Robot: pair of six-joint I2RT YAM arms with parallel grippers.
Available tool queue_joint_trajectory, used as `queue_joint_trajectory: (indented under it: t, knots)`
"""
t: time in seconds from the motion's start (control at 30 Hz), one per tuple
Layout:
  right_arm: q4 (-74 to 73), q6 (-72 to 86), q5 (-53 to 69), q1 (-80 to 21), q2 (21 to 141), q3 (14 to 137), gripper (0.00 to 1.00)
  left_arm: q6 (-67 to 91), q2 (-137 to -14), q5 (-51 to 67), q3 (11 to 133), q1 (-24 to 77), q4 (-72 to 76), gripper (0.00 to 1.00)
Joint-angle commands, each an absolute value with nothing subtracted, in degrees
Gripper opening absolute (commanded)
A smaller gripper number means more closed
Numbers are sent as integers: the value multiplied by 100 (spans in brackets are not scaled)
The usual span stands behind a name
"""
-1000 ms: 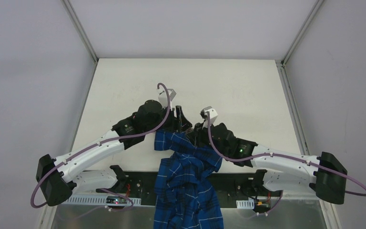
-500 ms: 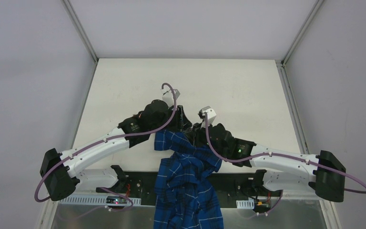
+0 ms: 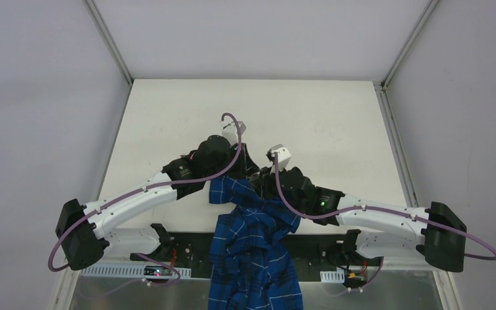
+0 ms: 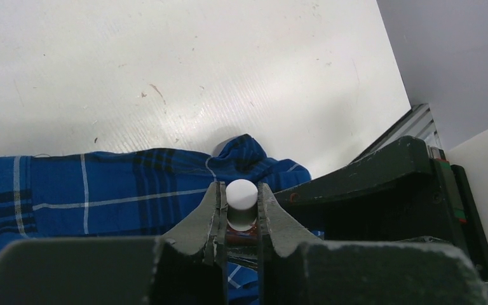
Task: Paint the nails
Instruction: Screw the nail polish bottle.
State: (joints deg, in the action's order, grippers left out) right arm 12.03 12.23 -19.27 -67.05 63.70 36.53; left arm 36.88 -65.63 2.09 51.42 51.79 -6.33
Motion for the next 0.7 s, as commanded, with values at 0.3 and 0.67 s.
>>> queue_joint_trajectory:
  t: [0.3, 0.67]
  knots:
    - [2063, 1910, 1202, -5180, 5415, 3732, 0, 3385, -5698, 1740, 4982, 5229, 188, 0]
    - [3938, 2940, 3949, -4352, 5485, 3642, 0, 2967, -5065, 4071, 4873, 5229, 914, 0]
